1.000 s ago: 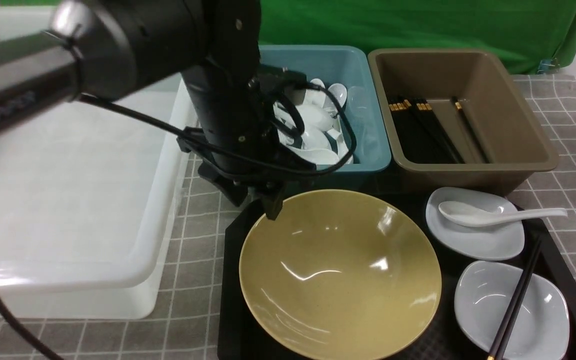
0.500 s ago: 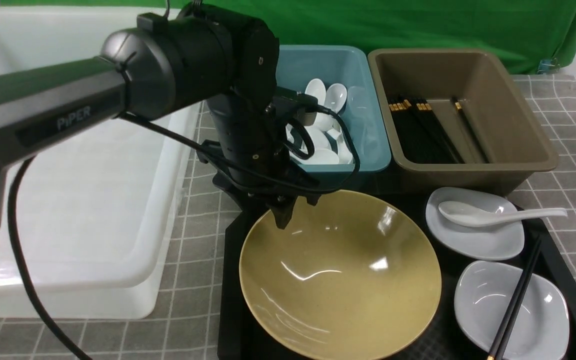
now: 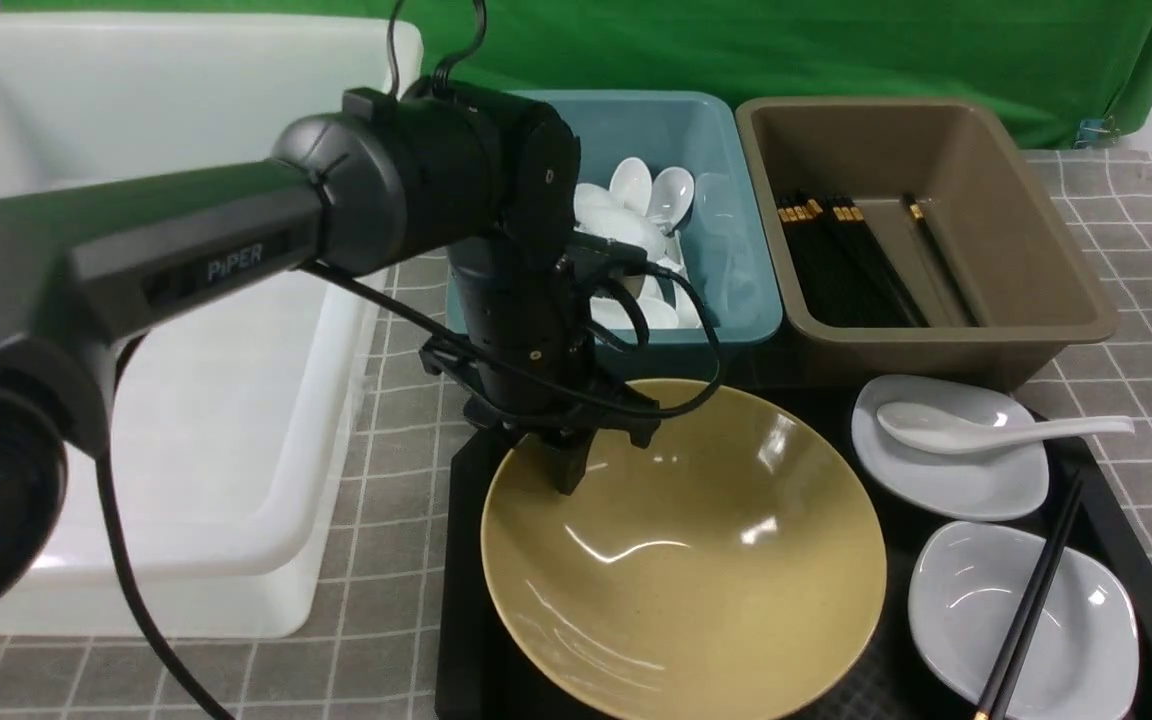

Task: On grey table put chopsticks spoon bowls plates into blue grey white boxes.
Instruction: 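Grasp the large bowl on the tray by its rim, then place the tan bowl onto the bowl stack in the left bin with the left gripper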

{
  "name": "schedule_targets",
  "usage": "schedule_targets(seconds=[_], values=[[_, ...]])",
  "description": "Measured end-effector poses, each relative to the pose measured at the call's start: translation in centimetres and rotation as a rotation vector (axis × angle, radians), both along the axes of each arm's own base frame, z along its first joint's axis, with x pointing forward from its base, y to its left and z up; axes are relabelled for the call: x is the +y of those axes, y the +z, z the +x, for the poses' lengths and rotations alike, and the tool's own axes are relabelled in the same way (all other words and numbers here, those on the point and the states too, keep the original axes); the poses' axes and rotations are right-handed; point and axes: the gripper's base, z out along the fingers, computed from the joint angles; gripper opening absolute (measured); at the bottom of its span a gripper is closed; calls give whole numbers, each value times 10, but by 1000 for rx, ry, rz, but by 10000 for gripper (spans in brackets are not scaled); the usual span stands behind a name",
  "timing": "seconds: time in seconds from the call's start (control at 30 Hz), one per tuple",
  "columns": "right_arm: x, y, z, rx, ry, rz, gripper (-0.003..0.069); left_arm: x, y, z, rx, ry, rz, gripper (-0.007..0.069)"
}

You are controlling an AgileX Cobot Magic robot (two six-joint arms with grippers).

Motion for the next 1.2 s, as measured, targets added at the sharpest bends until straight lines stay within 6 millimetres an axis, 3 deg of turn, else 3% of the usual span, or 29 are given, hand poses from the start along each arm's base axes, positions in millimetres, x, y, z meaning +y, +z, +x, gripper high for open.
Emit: schedule_targets(seconds=[0.03,0.1,0.17,0.23,0.33,0.37,0.4,0.43,0.47,0.5,0.53,0.57,0.67,0.7,0.8,0.93,1.2], values=[[0,0,0,0,0,0,141,0,1,-1,4,2,-5,117],[0,0,0,0,0,0,147,-2,21,-2,-12,6,-69,50],[0,0,0,0,0,0,153,0,51,-1,-66,10,-122,22],[0,0,0,1,0,0,158,17,91,5,-159,32,-144,24],[0,0,0,3,0,-1,167,78,167,11,-351,173,-237,20],[0,0,0,5,0,-1,169,103,184,12,-403,239,-251,20],[0,0,0,6,-1,-1,170,109,192,9,-425,253,-259,19],[0,0,-1,8,-1,-2,174,143,211,4,-482,348,-273,16],[0,-1,-1,8,-1,-2,175,166,220,0,-509,411,-271,15],[0,-1,-1,8,-1,-2,176,206,227,-6,-534,539,-260,13],[0,-1,-1,8,-1,-2,177,206,227,-8,-534,539,-260,13],[0,-1,-1,8,-1,-2,176,255,225,-17,-538,696,-217,13],[0,-1,-1,9,-1,-1,178,327,188,-31,-427,940,-133,13],[0,-1,-1,9,-1,-1,179,331,182,-32,-407,952,-128,13],[0,0,0,2,-1,0,188,376,137,-43,-292,1101,-99,15],[0,1,1,-14,1,4,199,396,111,-44,-286,1172,-99,15],[1,4,4,-63,5,16,215,409,65,-30,-225,1236,-76,25]])
